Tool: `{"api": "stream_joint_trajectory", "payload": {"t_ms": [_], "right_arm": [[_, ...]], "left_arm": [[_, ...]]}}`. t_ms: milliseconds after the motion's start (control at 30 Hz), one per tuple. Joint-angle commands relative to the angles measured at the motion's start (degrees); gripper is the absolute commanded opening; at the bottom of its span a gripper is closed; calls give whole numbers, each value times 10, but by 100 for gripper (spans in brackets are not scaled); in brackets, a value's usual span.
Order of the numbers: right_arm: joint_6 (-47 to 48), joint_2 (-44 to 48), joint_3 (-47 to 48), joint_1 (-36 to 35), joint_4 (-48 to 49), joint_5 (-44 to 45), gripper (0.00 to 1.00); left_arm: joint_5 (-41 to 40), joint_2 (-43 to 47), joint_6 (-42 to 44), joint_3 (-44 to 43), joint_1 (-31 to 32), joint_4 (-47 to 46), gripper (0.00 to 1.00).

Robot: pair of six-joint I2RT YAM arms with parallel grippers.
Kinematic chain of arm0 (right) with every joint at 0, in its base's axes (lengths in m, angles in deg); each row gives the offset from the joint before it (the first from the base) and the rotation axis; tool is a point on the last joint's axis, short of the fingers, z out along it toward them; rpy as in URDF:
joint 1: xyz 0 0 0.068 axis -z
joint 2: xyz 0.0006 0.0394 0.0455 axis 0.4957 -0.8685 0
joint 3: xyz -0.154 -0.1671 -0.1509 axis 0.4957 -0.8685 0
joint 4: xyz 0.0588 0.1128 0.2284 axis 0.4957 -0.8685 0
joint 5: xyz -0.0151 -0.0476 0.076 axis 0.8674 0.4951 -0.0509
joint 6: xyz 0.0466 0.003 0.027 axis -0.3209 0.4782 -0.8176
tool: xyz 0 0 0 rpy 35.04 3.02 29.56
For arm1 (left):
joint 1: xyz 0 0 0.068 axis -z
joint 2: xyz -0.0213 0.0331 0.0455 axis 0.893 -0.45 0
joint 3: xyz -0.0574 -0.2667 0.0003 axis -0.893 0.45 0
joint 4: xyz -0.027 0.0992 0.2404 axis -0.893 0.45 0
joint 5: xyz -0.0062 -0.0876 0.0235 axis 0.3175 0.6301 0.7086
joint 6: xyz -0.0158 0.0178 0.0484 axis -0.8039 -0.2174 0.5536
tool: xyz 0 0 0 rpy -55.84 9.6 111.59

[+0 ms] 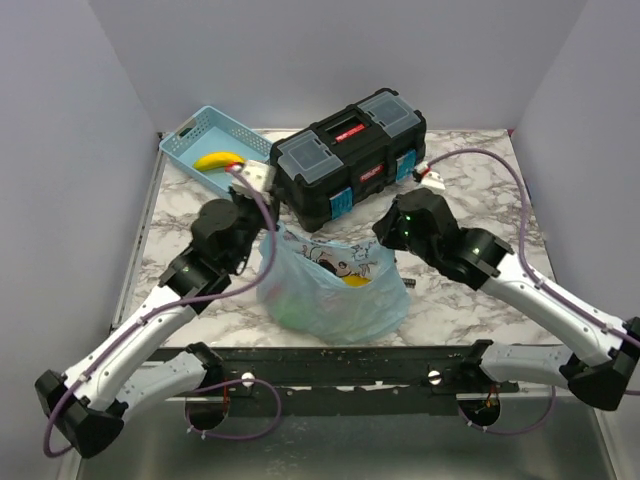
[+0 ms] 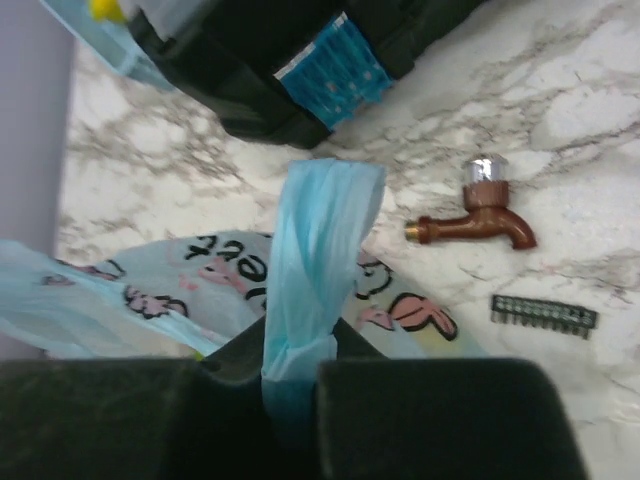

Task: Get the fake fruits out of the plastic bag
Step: Adjust the plastic bag at the center of the board.

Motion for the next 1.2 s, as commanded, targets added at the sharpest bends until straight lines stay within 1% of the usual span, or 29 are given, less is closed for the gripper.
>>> {"api": "stream_joint_trajectory", "payload": {"t_ms": [0, 33, 100, 133, 200, 300, 367, 400, 433, 467, 500, 533, 567, 633, 667, 733, 833, 867, 933, 967, 1000, 1100, 1133, 1167], "right_arm": [[-92, 83, -64, 5, 140, 44, 4], [-104, 105, -89, 5, 176, 48, 3], [-144, 143, -126, 7, 220, 70, 1], [-174, 160, -142, 8, 237, 81, 1], [-229, 199, -183, 9, 267, 102, 1], [-323, 270, -264, 10, 309, 130, 1], [-378, 317, -322, 10, 336, 136, 1], [-400, 341, -352, 10, 345, 136, 1], [-422, 361, -372, 10, 347, 135, 1], [-438, 384, -395, 10, 347, 135, 1], [-451, 404, -412, 10, 347, 135, 1], [-459, 427, -429, 10, 346, 135, 1], [-471, 450, -443, 10, 337, 137, 1], [-487, 489, -468, 10, 321, 144, 1], [-476, 503, -473, 10, 316, 149, 1], [-457, 516, -467, 10, 288, 154, 1], [-410, 502, -434, 10, 249, 156, 1], [-391, 490, -421, 10, 237, 153, 1], [-335, 461, -393, 10, 225, 142, 4], [-314, 447, -379, 10, 212, 138, 8], [-292, 429, -364, 10, 198, 132, 15], [-201, 373, -312, 10, 148, 118, 48], [-170, 357, -285, 10, 125, 118, 57], [-141, 335, -258, 10, 92, 122, 64]], "left_arm": [[260, 44, -246, 30, -129, -110, 12], [292, 43, -275, 29, -149, -123, 9], [363, 34, -327, 18, -180, -135, 0], [401, 30, -358, 16, -197, -147, 0], [472, 25, -444, 32, -236, -203, 0], [578, -2, -601, 65, -280, -334, 0], [637, -40, -746, 91, -311, -424, 0], [667, -59, -831, 111, -327, -494, 0], [685, -87, -895, 132, -342, -566, 0], [692, -110, -967, 158, -351, -675, 0], [687, -136, -1019, 182, -361, -751, 0], [687, -155, -1049, 193, -370, -807, 0], [688, -173, -1073, 203, -378, -829, 0], [688, -189, -1088, 217, -391, -860, 0], [692, -189, -1082, 219, -396, -858, 0], [705, -169, -1038, 218, -408, -798, 0], [713, -123, -937, 203, -419, -635, 0], [715, -113, -912, 197, -419, -603, 0], [717, -107, -888, 193, -419, -574, 0], [719, -106, -886, 192, -419, -566, 0], [723, -106, -882, 193, -419, -563, 0], [732, -97, -849, 183, -419, -520, 0], [733, -93, -837, 181, -419, -504, 0], [734, -90, -827, 179, -419, -491, 0]]}}
